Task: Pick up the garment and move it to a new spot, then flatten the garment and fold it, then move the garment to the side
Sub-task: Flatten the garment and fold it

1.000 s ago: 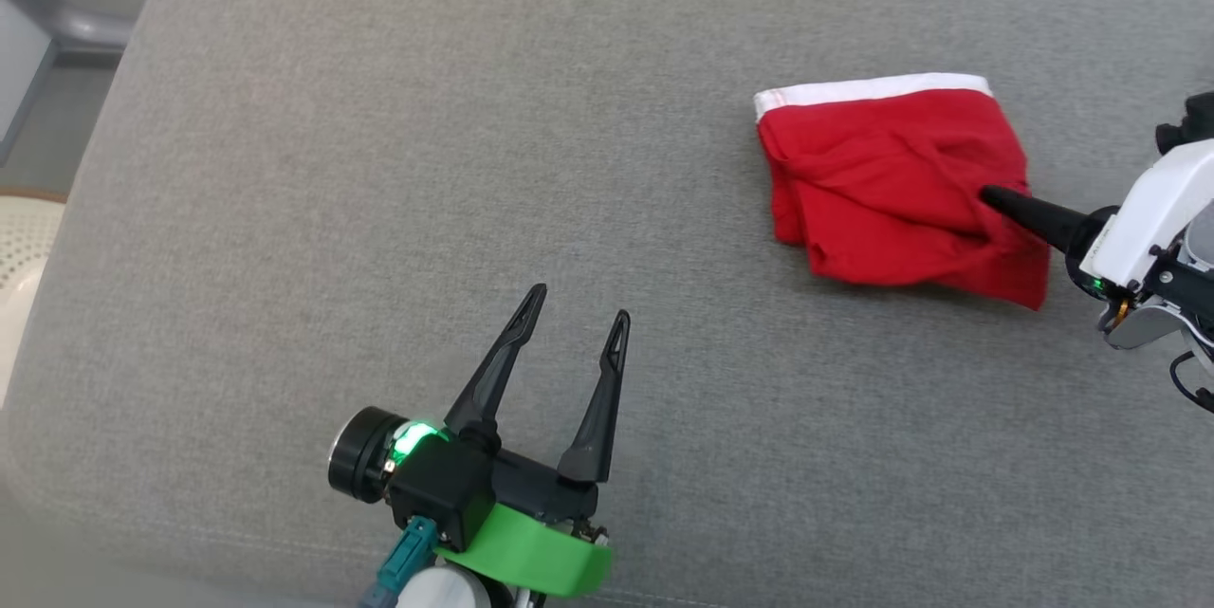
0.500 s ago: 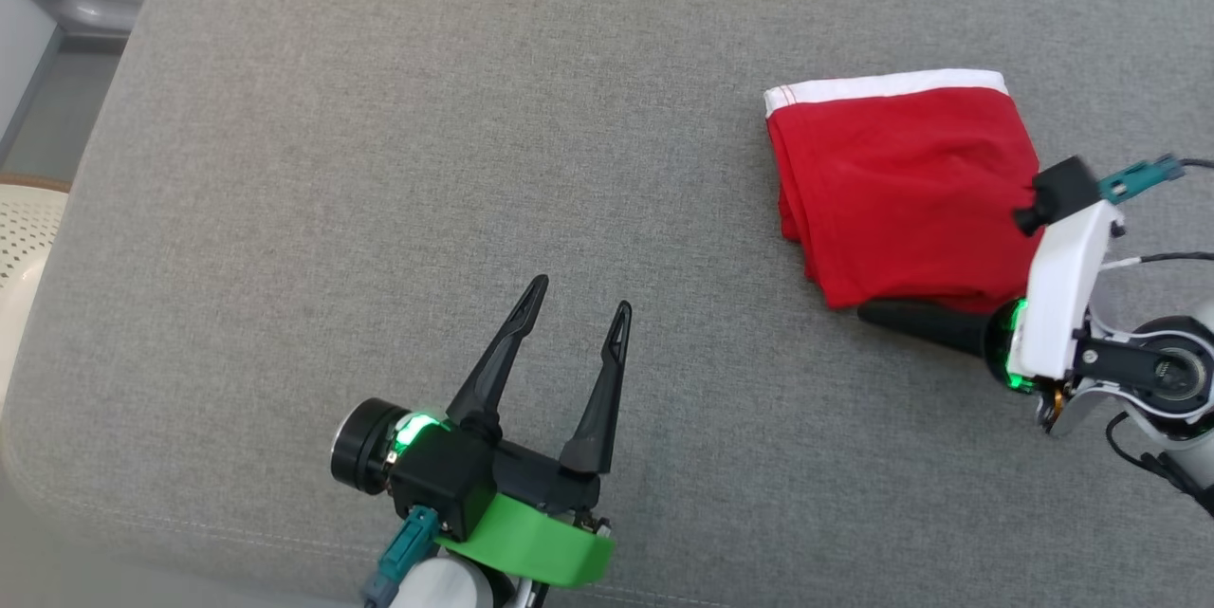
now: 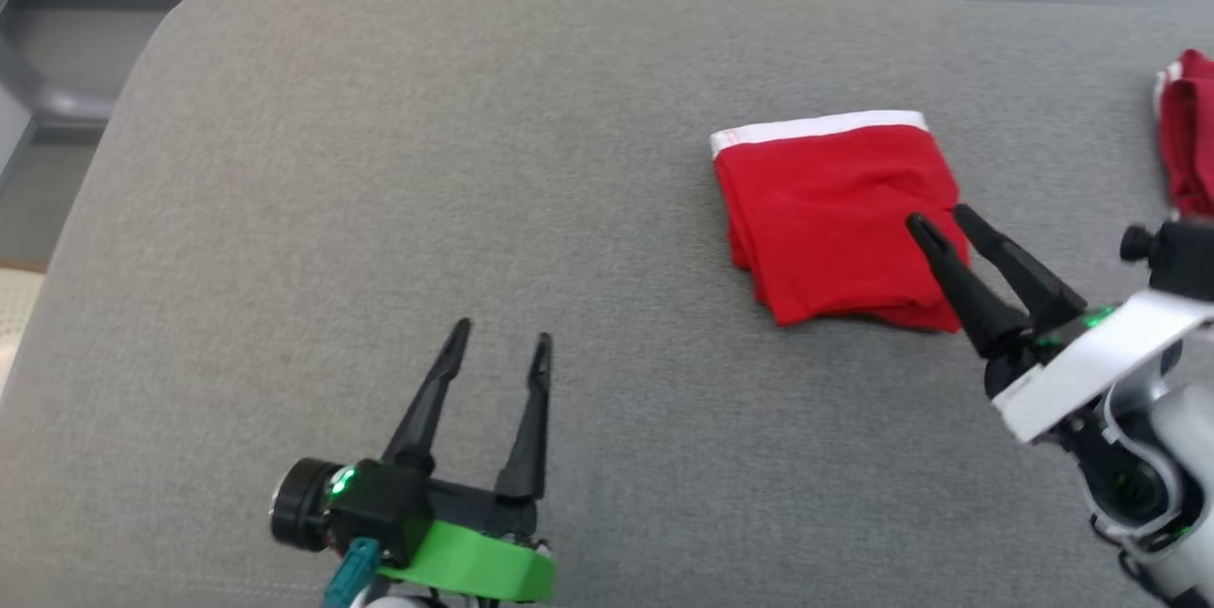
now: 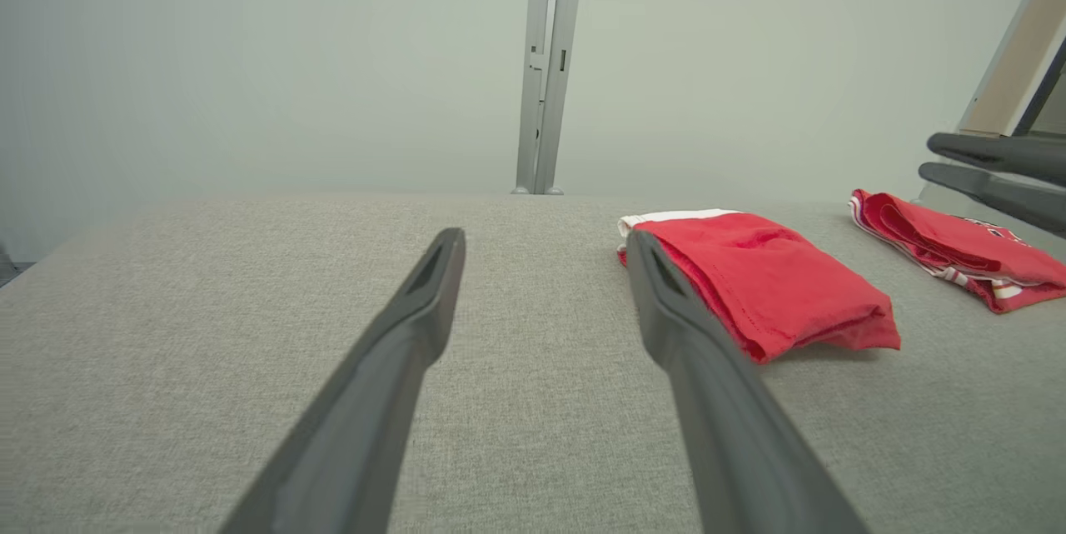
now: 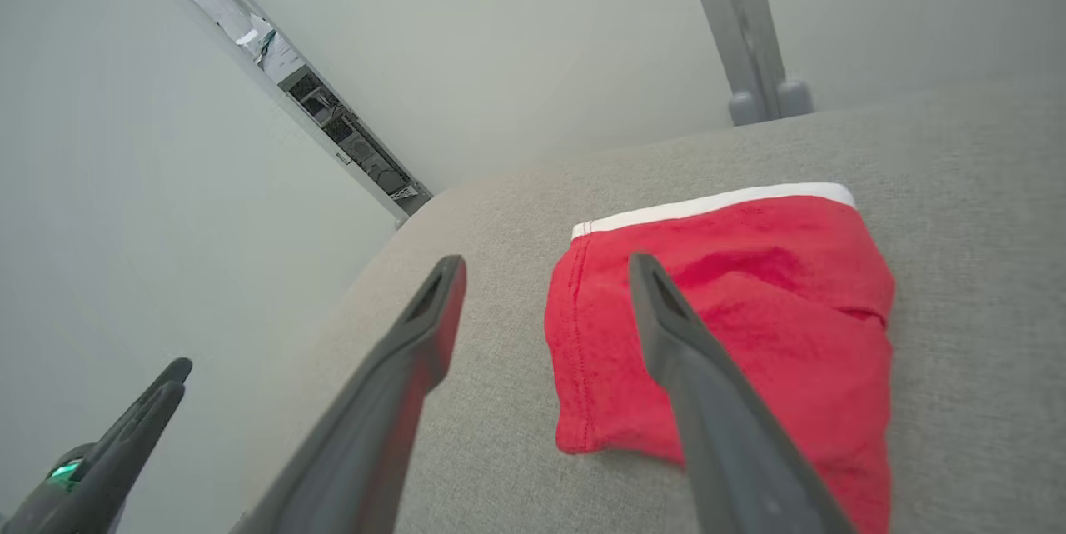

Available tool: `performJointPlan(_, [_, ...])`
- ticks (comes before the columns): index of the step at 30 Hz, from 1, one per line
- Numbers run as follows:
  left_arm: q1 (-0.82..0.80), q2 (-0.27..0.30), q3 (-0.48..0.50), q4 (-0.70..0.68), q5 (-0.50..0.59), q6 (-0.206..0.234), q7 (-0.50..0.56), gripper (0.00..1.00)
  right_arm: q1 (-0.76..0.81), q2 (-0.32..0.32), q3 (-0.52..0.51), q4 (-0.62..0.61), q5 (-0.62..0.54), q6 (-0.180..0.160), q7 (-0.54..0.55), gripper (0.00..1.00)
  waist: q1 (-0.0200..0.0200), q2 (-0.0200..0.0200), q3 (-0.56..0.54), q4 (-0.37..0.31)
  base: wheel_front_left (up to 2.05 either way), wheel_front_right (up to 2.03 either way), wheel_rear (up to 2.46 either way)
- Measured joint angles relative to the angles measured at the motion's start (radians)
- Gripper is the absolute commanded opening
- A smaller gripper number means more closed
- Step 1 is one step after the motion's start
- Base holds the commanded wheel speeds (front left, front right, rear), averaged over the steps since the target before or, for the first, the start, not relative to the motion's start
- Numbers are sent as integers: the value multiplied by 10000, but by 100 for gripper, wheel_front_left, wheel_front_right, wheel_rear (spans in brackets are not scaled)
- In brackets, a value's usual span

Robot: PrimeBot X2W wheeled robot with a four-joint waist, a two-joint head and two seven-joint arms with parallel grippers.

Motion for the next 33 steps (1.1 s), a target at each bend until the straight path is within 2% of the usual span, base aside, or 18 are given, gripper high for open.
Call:
performJointPlan(3, [299, 2, 414, -90, 29, 61, 2, 100, 411, 637, 12, 895, -1055, 2, -1340, 100, 0, 0, -216, -387, 0, 0, 0])
performJointPlan(9, [836, 0, 1206, -215, -242, 332, 2, 100, 1109, 2059, -257, 2196, -3009, 0, -1795, 100, 0, 0, -688, -1142, 0, 0, 0])
performJointPlan(15, [1218, 2, 1758, -399, 98, 383, 2, 100, 1889, 3484, -1998, 2128, -6688, 2, -1827, 100, 0, 0, -1193, -1761, 0, 0, 0])
performJointPlan(20, [1450, 0, 2025, -913, 362, 453, 0, 100, 2609, 4546, -3064, 1348, -8834, 2, -1833, 100, 0, 0, -1552, -2061, 0, 0, 0])
performJointPlan(25, [1790, 0, 2115, -821, 658, 619, 0, 100, 3351, 5104, -3565, 1062, -9781, 6, -1835, 100, 0, 0, -1817, -2165, 0, 0, 0])
performJointPlan(33, [2047, 0, 2278, 56, 568, 794, 2, 100, 3704, 5398, -3691, 1239, -10048, 6, -1833, 100, 0, 0, -1979, -2074, 0, 0, 0])
